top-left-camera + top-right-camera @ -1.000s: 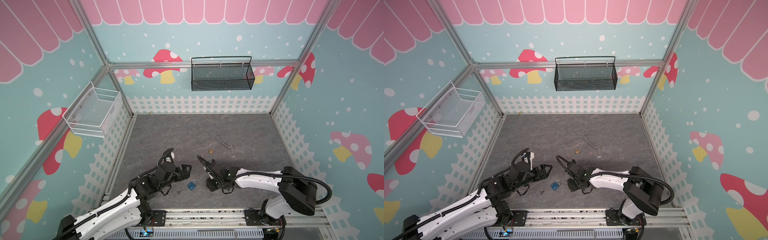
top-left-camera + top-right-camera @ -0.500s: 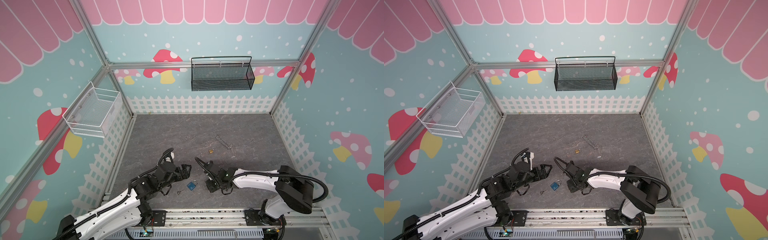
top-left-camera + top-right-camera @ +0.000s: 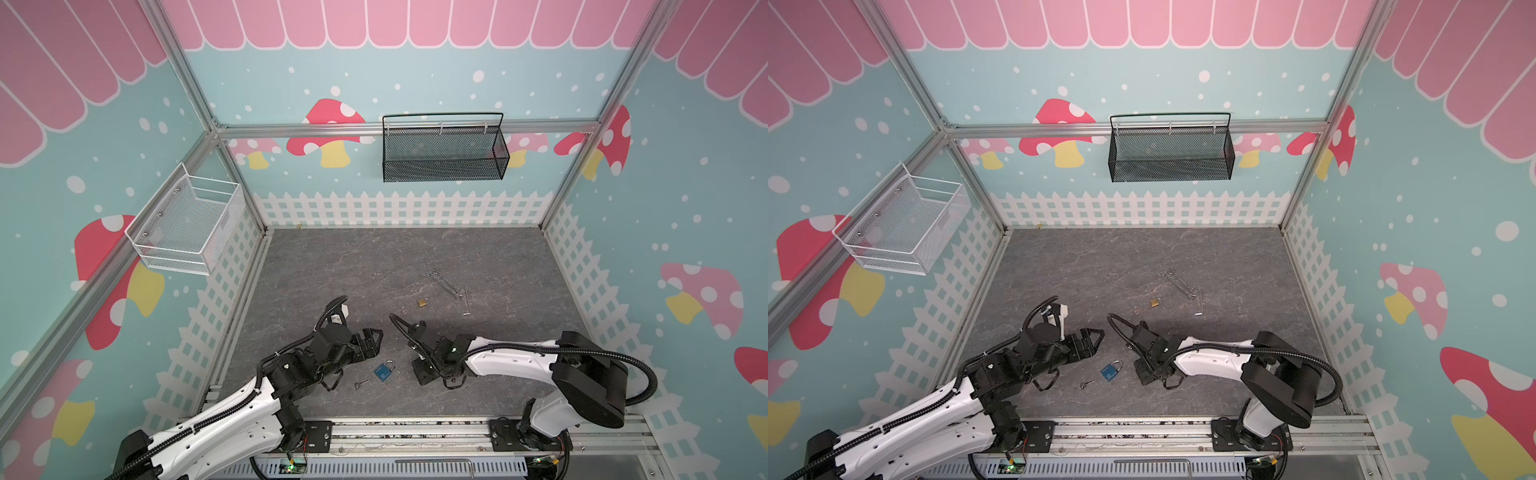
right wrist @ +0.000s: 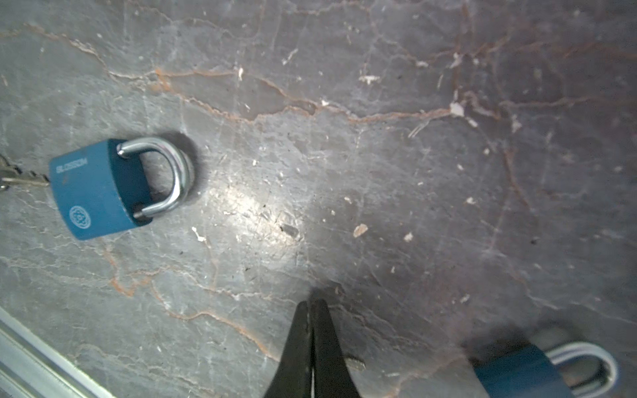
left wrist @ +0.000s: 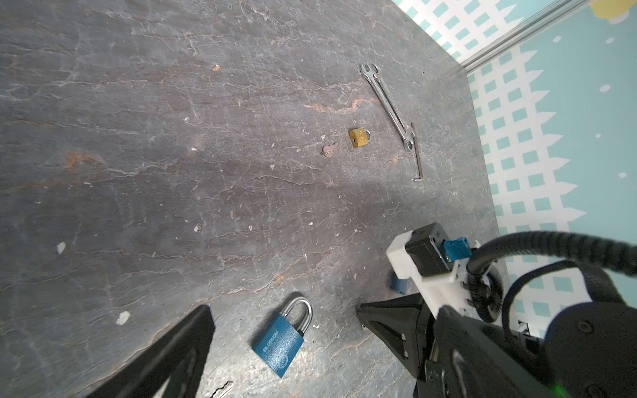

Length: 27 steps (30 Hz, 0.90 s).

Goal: Unlock with the key

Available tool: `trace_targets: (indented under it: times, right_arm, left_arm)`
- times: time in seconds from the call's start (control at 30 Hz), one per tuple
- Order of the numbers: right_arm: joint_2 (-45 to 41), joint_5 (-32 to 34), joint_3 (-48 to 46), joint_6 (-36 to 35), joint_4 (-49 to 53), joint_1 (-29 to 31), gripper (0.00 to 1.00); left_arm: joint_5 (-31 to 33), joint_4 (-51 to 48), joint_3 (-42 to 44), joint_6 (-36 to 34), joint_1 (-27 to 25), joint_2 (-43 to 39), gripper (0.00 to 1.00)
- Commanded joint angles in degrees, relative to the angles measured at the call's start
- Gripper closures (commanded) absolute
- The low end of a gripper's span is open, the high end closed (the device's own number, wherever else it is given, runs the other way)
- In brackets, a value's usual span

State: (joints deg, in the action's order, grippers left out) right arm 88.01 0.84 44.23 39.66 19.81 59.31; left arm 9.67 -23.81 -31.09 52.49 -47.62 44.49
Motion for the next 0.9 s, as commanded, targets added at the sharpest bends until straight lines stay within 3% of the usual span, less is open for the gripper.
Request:
trace_targets:
  times: [0.0,0.33,0.7,0.87]
  right_arm:
    - [-3.11,0.83,0.95,0.64,0.24,0.39,1.00]
    - [-10.85,2.64,4.28,2.67,1.68,-0.17,1.00]
    - [-19.58,3.13,11.14,5.05,5.15,-4.62,1.00]
    - [-22.31,-1.20,13.97,4.80,6.35,-9.29,1.00]
  left_arm:
    - [0.91,-0.63,-2.31,1.35,-0.20,-0.02,0.00]
    - [3.45,0.41,-5.23,-5.74,-0.13,-0.98,0.00]
    - [1.91,14.77,-4.93,-31.35,-0.11,-2.72,0.01]
    - [-1.81,24.84,-1.47,-39.33,-0.11,-3.20,0.02]
